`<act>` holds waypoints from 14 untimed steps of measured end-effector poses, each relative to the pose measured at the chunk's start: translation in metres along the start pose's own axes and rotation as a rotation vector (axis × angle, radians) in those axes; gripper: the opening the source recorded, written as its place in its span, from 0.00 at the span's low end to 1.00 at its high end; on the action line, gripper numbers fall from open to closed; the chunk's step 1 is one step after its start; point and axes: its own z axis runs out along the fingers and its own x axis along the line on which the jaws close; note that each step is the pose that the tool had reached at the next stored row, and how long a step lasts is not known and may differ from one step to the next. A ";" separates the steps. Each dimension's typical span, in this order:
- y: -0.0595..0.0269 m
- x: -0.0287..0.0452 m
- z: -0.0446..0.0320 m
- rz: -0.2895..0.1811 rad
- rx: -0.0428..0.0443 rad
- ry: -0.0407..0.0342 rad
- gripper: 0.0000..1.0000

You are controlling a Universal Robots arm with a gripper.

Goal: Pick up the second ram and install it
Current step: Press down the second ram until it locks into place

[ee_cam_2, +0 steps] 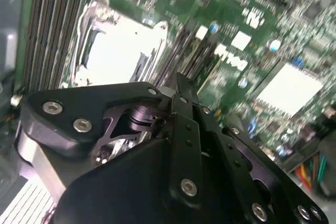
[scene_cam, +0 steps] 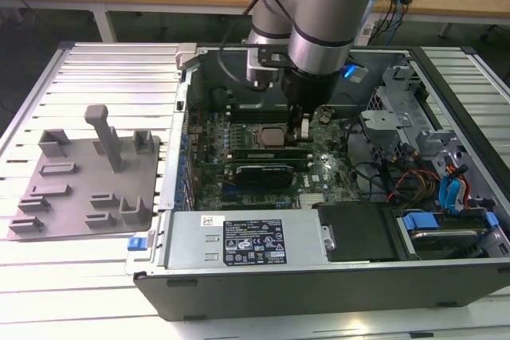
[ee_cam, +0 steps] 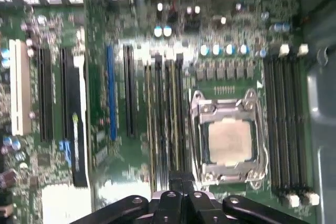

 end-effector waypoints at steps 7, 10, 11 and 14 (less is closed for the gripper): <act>-0.0098 0.0006 0.0157 -0.001 -0.0008 0.0006 0.08; -0.0094 -0.0001 0.0120 -0.001 0.0011 -0.0027 0.08; -0.0087 0.0001 0.0094 -0.001 0.0018 -0.0006 0.08; 0.0088 0.0011 0.0089 -0.002 0.0094 -0.0005 0.08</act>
